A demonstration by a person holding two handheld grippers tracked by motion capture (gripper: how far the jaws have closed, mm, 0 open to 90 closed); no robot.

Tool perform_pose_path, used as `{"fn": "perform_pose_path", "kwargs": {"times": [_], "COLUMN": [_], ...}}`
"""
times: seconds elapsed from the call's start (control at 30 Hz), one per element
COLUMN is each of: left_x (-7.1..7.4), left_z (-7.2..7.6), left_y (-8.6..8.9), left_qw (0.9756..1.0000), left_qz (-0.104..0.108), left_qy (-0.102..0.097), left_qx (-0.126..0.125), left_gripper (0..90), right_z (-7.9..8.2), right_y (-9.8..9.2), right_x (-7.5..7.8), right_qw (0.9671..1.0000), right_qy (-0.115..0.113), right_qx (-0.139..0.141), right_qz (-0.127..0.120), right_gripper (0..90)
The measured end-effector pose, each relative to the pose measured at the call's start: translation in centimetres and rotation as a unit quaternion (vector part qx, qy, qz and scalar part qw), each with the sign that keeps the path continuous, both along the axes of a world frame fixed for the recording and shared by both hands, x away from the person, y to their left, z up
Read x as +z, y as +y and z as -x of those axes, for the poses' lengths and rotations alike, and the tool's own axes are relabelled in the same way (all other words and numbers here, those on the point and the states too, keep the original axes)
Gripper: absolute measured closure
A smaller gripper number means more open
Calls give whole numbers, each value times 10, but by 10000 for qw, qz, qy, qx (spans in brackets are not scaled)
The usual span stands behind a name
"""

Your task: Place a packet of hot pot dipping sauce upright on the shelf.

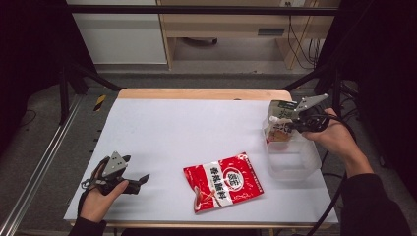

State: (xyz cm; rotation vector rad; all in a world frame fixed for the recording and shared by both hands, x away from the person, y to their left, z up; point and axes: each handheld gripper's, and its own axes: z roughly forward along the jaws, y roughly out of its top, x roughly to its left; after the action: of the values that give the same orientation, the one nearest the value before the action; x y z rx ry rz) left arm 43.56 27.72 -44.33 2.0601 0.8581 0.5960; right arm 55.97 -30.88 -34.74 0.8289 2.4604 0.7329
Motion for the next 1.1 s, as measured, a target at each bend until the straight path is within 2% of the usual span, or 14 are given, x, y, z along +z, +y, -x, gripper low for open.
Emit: {"fn": "perform_pose_path", "kwargs": {"times": [0.07,0.1,0.13,0.2,0.27,0.33,0.37,0.4,0.47,0.6,0.73,0.93,1.0,1.1], "left_x": [0,0,0,0,0,-1,0,0,0,-1,-2,-3,-3,-4], "left_z": [0,0,0,0,0,0,0,0,1,3,4,5,5,5], "left_y": [0,0,0,0,-1,-3,-3,-4,-7,-11,-18,-25,-27,-31], "left_qw": [10000,10000,10000,10000,10000,10000,10000,10000,9999,9998,9995,9992,9991,9990], "left_qz": [2,-11,-11,-8,-43,-44,-49,-47,-105,-126,-203,-236,-237,-243], "left_qy": [4,2,2,-2,-3,-16,-30,-27,56,77,53,61,64,54], "left_qx": [0,0,0,7,0,-25,-35,-47,-104,-156,-239,-310,-334,-365], "left_gripper": [48,48,48,48,48,48,48,48,51,51,49,50,50,50], "right_z": [0,1,1,5,6,12,20,20,34,54,88,113,123,127], "right_y": [0,0,0,0,0,0,2,2,7,18,43,64,74,80], "right_x": [-1,-1,-1,2,4,10,18,18,29,38,41,33,27,21], "right_qw": [10000,10000,10000,9997,9995,9988,9973,9973,9945,9911,9885,9873,9854,9855], "right_qy": [1,-1,-1,-67,-110,-290,-498,-498,-783,-1065,-1285,-1331,-1425,-1357], "right_qx": [-14,-59,-59,-195,-262,-324,-420,-420,-575,-633,-480,-342,-294,-286], "right_qz": [-52,-67,-67,-94,-159,-239,-332,-332,-391,-492,-633,-795,-889,-975], "right_gripper": [791,713,713,554,514,445,364,364,284,223,163,99,125,136]}}
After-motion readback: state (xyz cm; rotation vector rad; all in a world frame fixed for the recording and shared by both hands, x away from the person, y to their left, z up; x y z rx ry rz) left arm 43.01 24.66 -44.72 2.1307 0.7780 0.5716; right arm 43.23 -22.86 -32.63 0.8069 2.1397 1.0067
